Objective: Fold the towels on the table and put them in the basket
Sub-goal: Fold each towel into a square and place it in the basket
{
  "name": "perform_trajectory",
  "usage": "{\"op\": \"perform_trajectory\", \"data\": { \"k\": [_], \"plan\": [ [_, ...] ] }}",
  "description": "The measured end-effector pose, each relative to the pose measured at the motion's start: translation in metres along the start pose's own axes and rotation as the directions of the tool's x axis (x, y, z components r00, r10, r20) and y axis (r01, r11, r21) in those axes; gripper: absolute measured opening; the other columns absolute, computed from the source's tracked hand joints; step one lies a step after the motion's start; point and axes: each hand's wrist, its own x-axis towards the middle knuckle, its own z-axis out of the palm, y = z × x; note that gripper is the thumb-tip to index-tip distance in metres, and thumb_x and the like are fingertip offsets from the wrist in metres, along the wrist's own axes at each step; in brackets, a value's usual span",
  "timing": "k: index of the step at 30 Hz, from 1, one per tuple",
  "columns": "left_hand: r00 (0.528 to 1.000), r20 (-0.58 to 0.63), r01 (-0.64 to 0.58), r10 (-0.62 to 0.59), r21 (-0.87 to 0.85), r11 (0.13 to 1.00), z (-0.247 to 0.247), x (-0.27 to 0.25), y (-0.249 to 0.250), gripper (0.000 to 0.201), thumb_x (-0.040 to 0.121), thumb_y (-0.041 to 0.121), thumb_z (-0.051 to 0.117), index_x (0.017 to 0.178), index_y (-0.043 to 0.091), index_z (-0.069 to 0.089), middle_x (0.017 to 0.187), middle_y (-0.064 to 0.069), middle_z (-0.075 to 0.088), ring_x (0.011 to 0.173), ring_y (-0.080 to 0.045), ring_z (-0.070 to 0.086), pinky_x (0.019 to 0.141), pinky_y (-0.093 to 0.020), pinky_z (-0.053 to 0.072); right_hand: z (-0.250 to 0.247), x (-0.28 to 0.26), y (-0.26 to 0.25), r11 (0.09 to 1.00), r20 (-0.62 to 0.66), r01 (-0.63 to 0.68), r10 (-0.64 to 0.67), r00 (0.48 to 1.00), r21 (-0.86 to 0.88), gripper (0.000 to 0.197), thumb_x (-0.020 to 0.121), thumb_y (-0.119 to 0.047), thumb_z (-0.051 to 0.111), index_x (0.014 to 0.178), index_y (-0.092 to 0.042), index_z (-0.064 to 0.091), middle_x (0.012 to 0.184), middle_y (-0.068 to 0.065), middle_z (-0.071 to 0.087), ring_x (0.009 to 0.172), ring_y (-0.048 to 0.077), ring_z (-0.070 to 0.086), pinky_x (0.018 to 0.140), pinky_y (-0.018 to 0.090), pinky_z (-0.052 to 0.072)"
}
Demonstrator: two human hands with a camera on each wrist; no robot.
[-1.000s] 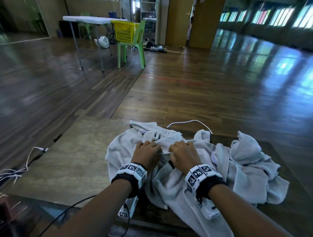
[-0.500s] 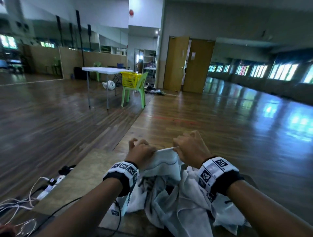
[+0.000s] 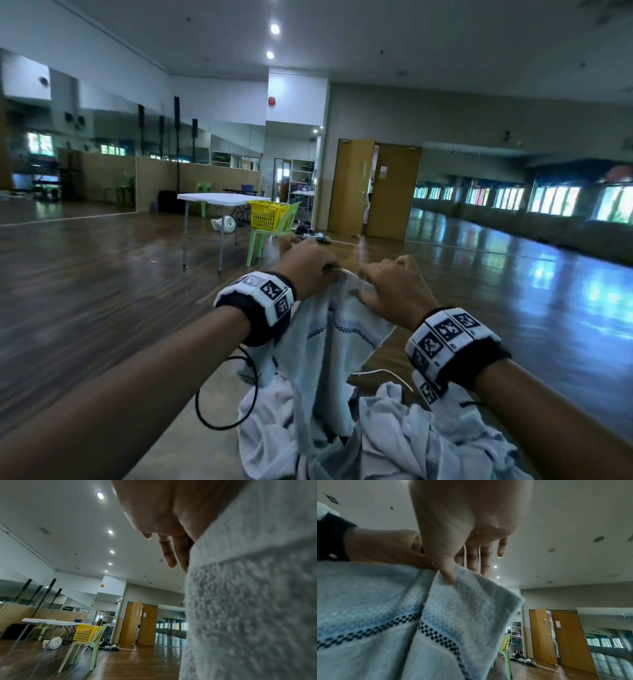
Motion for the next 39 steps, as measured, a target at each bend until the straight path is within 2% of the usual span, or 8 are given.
{"op": "perform_trajectory", "data": {
  "k": [3,9,15,18,27,31,36,39],
  "plan": [
    [0.996,0.093,0.008,-0.011,0.028,1.0,-0.006,-0.006,0.0,0.024,0.093,0.039,0.047,0.1,0.028,0.067,0.084,0.015,0.057,0.1,-0.013,0.045,0.101,-0.039,0.018,-0.007,-0.002,0.0,0.999,0.05,-0.026,0.028,0.998,-0.032,0.017,0.093,-0.034,0.043,0.098,-0.026,0.056,0.09,-0.005,0.067,0.089,0.017,0.057,0.088,0.033,0.026],
    [0.94,0.328,0.011,-0.095,0.247,0.969,-0.012,-0.024,-0.01,0.025,0.095,0.033,0.042,0.072,0.027,0.049,0.066,0.011,0.044,0.077,-0.015,0.041,0.093,-0.039,0.021,-0.025,-0.001,0.019,0.993,0.066,-0.051,0.059,0.996,-0.109,0.012,0.093,-0.026,0.042,0.097,-0.024,0.053,0.079,-0.006,0.054,0.086,0.019,0.053,0.092,0.036,0.026],
    [0.921,0.374,0.02,-0.108,0.231,0.973,-0.016,-0.032,-0.036,0.011,0.091,0.027,0.043,0.085,0.026,0.052,0.085,0.007,0.058,0.084,-0.017,0.053,0.091,-0.037,0.03,-0.016,-0.016,0.039,0.99,0.055,-0.056,0.064,0.996,-0.128,0.009,0.093,-0.023,0.042,0.097,-0.025,0.05,0.094,-0.005,0.063,0.087,0.018,0.056,0.087,0.035,0.028],
    [0.921,0.371,0.018,-0.117,0.26,0.965,-0.019,-0.033,-0.04,0.016,0.092,0.026,0.042,0.095,0.022,0.057,0.088,0.006,0.06,0.084,-0.016,0.054,0.091,-0.035,0.034,-0.008,-0.025,0.044,0.99,0.096,-0.046,0.059,0.994,-0.136,0.026,0.093,-0.02,0.043,0.118,-0.019,0.049,0.098,-0.004,0.062,0.091,0.018,0.055,0.089,0.036,0.031],
    [0.96,0.246,0.064,-0.135,0.276,0.959,-0.032,-0.041,-0.052,0.017,0.096,0.031,0.039,0.086,0.031,0.052,0.073,0.015,0.052,0.072,-0.006,0.049,0.081,-0.034,0.02,-0.022,-0.042,0.073,0.982,0.202,-0.156,0.175,0.964,-0.106,0.007,0.094,-0.029,0.045,0.091,-0.026,0.051,0.087,-0.006,0.063,0.076,0.014,0.054,0.092,0.035,0.03],
    [0.987,0.114,0.081,-0.115,0.263,0.961,-0.05,-0.03,-0.048,0.026,0.095,0.018,0.035,0.073,0.03,0.041,0.07,0.013,0.046,0.071,-0.011,0.042,0.075,-0.031,0.019,-0.054,-0.037,0.086,0.981,0.088,-0.156,0.166,0.982,-0.112,0.012,0.094,-0.027,0.049,0.096,-0.02,0.058,0.094,-0.003,0.066,0.084,0.016,0.06,0.093,0.034,0.035],
    [0.993,-0.074,0.094,-0.087,0.103,0.99,-0.106,0.004,-0.048,0.017,0.092,0.009,0.042,0.089,0.01,0.059,0.084,-0.004,0.062,0.079,-0.021,0.057,0.071,-0.029,0.042,-0.113,-0.016,0.101,0.979,-0.124,-0.158,0.142,0.982,-0.13,0.012,0.092,-0.022,0.052,0.094,-0.015,0.061,0.091,0.004,0.068,0.072,0.015,0.053,0.093,0.046,0.043],
    [0.981,-0.19,0.064,-0.035,0.151,0.987,-0.147,0.023,-0.041,0.011,0.091,0.01,0.046,0.089,0.01,0.057,0.081,-0.006,0.059,0.075,-0.023,0.055,0.069,-0.03,0.041,-0.159,0.0,0.107,0.975,-0.264,-0.178,0.137,0.955,-0.137,0.009,0.089,-0.017,0.055,0.091,-0.013,0.062,0.09,0.009,0.067,0.077,0.024,0.059,0.088,0.046,0.041]
  ]
}}
